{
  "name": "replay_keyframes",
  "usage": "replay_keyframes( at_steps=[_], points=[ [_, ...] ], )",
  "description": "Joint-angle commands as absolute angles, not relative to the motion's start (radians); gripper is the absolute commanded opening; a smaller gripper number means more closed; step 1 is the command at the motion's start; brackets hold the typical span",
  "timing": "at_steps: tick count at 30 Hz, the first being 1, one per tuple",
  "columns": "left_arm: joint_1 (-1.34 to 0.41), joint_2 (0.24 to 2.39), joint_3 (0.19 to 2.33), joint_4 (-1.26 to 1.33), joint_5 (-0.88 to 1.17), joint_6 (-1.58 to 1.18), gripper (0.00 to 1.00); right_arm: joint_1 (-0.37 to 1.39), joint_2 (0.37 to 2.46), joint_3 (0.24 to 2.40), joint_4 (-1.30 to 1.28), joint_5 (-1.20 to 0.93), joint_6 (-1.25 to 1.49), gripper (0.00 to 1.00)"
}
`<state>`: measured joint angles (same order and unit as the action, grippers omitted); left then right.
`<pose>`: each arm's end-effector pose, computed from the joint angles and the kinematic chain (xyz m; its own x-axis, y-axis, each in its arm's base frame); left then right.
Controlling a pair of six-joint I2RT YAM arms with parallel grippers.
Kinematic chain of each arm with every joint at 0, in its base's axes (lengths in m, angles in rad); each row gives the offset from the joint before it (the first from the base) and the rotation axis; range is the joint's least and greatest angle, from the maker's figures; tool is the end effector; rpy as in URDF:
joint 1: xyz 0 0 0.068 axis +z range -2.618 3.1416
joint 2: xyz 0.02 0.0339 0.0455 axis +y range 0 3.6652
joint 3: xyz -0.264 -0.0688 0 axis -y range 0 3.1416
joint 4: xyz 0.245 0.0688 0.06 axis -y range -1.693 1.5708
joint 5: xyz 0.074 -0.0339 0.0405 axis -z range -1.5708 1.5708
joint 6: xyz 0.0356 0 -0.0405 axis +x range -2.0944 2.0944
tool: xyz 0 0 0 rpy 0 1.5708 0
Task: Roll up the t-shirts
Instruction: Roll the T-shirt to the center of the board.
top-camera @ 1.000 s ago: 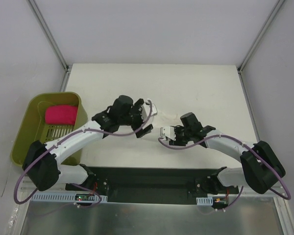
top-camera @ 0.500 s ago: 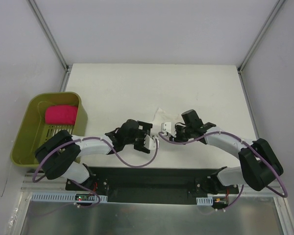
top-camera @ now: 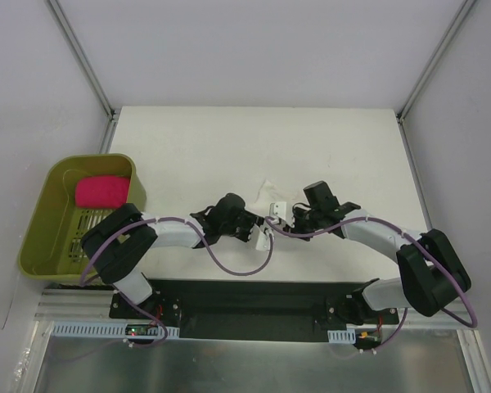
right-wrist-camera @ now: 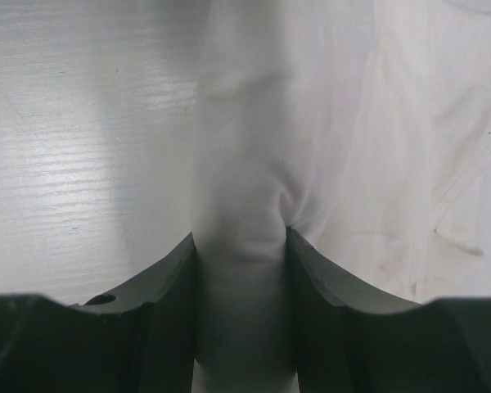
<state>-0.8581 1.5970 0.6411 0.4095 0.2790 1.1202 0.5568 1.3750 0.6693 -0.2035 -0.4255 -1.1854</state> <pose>0.1951 -0.2408 0.1557 0.6453 0.5768 -0.5009 0.6896 -0.1577 0.7068 0.2125 0.1496 0.1753 0.3937 -0.7491 -0.5328 -0.8826 -0.1461 -0.4469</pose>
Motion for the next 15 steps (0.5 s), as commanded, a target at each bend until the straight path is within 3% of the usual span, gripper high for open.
replay_keyframes(
  at_steps=[1, 5, 6, 12, 15],
  points=[
    [-0.856, 1.638, 0.759, 0.223, 0.342, 1.120, 0.31, 0.548, 1.399, 0.621, -0.397, -0.419, -1.141, 0.26],
    [-0.835, 1.644, 0.824, 0.098, 0.399, 1.079, 0.20, 0.549, 1.390, 0.621, -0.413, -0.416, -1.124, 0.33],
    [-0.833, 1.641, 0.845, 0.078, 0.408, 1.069, 0.17, 0.548, 1.387, 0.624, -0.425, -0.420, -1.127, 0.38],
    [-0.819, 1.646, 0.910, -0.052, 0.449, 1.005, 0.12, 0.563, 1.338, 0.609, -0.495, -0.442, -1.190, 0.56],
    [-0.819, 1.643, 0.913, -0.057, 0.451, 0.993, 0.11, 0.598, 1.304, 0.588, -0.526, -0.443, -1.221, 0.57]
  ],
)
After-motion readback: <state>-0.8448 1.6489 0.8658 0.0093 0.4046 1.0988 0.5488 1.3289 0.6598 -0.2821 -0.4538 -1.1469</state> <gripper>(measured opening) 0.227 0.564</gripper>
